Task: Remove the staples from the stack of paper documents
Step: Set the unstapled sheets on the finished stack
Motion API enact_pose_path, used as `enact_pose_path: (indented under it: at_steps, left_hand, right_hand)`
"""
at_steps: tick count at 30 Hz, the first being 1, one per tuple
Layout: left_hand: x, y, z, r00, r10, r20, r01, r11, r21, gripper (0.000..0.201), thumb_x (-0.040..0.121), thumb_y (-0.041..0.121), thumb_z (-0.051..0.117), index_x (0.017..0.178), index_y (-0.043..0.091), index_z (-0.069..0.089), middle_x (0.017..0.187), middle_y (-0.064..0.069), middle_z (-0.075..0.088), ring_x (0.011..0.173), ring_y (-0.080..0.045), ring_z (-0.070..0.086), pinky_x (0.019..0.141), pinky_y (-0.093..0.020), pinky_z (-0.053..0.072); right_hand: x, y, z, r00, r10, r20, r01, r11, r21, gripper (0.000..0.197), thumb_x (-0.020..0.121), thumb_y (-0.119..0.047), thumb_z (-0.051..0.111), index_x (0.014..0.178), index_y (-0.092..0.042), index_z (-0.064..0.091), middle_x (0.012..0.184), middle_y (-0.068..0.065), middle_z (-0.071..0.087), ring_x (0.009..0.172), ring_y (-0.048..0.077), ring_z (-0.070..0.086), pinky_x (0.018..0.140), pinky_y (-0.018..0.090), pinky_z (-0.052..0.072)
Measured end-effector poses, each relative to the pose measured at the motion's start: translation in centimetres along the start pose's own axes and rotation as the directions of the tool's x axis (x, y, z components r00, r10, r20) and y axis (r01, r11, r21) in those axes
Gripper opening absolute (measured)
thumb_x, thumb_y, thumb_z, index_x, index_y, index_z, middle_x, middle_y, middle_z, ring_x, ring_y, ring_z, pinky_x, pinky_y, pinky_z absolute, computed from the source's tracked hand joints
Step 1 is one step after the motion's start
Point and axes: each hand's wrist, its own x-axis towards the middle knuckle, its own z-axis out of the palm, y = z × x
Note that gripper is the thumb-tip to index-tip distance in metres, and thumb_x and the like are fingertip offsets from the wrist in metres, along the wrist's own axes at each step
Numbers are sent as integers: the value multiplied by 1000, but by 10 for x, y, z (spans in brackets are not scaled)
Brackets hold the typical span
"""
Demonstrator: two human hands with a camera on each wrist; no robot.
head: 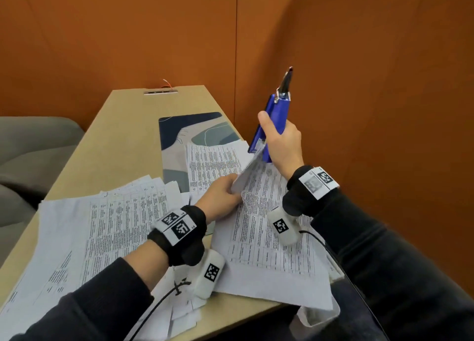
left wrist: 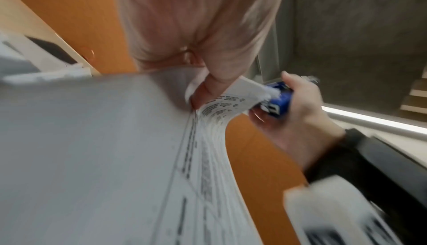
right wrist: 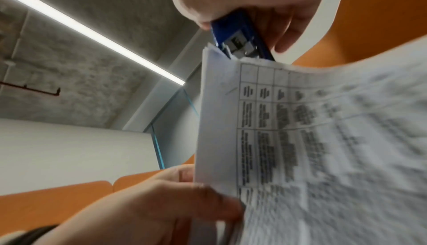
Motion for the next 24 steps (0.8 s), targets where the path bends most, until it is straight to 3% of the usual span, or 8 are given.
enact_pose_path:
  at_steps: [4,9,12,14,16,19,21,24]
  left_hand:
    - [37,1,-42,964,-55,-261,23,992,-125,17,89,3,52,99,12,62,94,-8,66,87,-25,63,78,-38,53]
    - [111,-22,-96,910,-243,-336,174,959,-223,27,86,-2,55,112,1,61,96,-13,65,84,-32,62,78,-41,54]
    - [136,-46,-99,900,-337,-276,283,934,-217,25,86,-7,54,108,4,58,91,-11,62,77,-28,59,68,-35,52]
    - [143,-66,-98,883,-389,-262,358,920,-157,20,85,-6,56,103,0,60,98,-17,63,92,-35,63,81,-41,53]
    - [137,-81,-101,859,-399,-320,387,916,-104,35,85,1,60,118,-5,57,106,-18,60,109,-38,59,89,-39,50]
    - [112,-83,-118,849,-390,-357,376,920,-110,59,86,16,63,139,-1,42,134,-20,51,123,-39,49,103,-46,42]
    - [81,-78,-136,859,-380,-343,358,925,-127,57,87,23,63,136,1,44,130,-15,51,119,-33,50,103,-44,40]
    - [22,-82,-175,826,-421,-375,430,900,-64,49,91,31,60,130,2,50,121,-13,52,114,-31,50,100,-43,41]
  right_hand:
    - [17,6,-8,967,89,-239,-23,964,266,26,98,-34,56,75,-25,47,63,-10,48,51,0,48,58,18,43]
    - [31,26,-10,914,351,-202,-243,875,419,25,97,-41,55,80,-25,46,70,-7,46,59,6,48,63,23,45]
    - [30,47,-1,858,505,-96,-425,802,419,26,95,-44,56,82,-25,45,73,-4,45,63,10,47,64,25,44]
    - [27,60,9,808,589,-21,-534,746,398,27,92,-48,59,87,-24,48,76,-2,49,66,12,50,66,27,46]
    - [23,69,22,770,635,54,-608,707,362,30,89,-51,61,91,-22,52,77,-1,52,67,13,53,66,28,47]
    - [13,70,49,749,623,225,-656,649,386,26,91,-48,62,99,-23,59,95,2,68,87,20,66,87,37,55]
    - [-2,63,75,707,586,397,-707,562,430,24,92,-43,62,106,-24,60,115,10,69,108,31,66,99,50,51]
    - [-34,52,119,580,507,638,-809,455,373,29,90,-42,64,106,-20,56,121,19,62,114,39,63,98,60,47]
